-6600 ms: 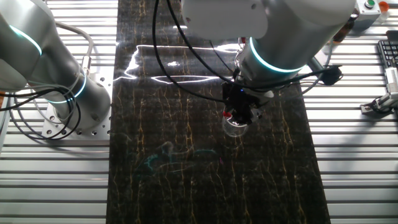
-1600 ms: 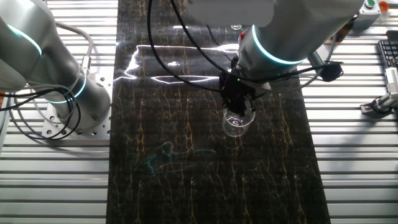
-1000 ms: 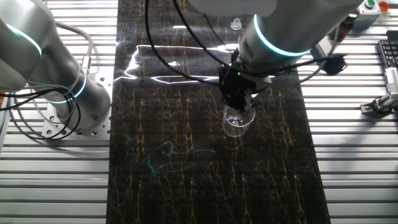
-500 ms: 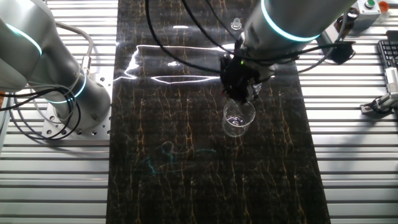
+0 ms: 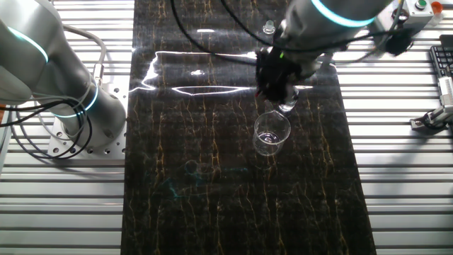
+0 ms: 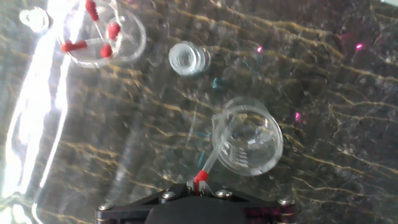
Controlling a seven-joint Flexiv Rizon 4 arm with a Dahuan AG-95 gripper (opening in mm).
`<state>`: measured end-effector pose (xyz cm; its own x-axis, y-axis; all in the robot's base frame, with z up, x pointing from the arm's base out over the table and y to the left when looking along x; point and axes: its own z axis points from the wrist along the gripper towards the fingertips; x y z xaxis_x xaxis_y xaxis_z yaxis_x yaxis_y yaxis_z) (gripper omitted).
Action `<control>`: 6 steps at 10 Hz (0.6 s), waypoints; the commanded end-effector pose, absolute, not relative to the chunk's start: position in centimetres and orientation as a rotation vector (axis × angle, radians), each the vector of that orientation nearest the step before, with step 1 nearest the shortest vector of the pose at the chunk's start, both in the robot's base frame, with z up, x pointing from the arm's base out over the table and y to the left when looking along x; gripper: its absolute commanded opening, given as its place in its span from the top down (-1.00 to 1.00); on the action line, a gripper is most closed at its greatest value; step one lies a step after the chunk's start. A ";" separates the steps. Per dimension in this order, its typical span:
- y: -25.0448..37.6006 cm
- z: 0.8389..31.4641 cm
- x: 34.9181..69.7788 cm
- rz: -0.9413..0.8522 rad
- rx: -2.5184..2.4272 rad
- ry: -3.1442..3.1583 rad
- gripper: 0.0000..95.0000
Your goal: Transfer liquid using a dropper
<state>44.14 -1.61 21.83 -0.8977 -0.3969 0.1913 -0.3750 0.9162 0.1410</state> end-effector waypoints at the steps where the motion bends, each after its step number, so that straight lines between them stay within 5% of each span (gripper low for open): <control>1: -0.5 22.4 44.6 -0.133 0.552 -2.860 1.00; 6: 0.3 23.3 44.4 -0.112 0.529 -2.857 1.00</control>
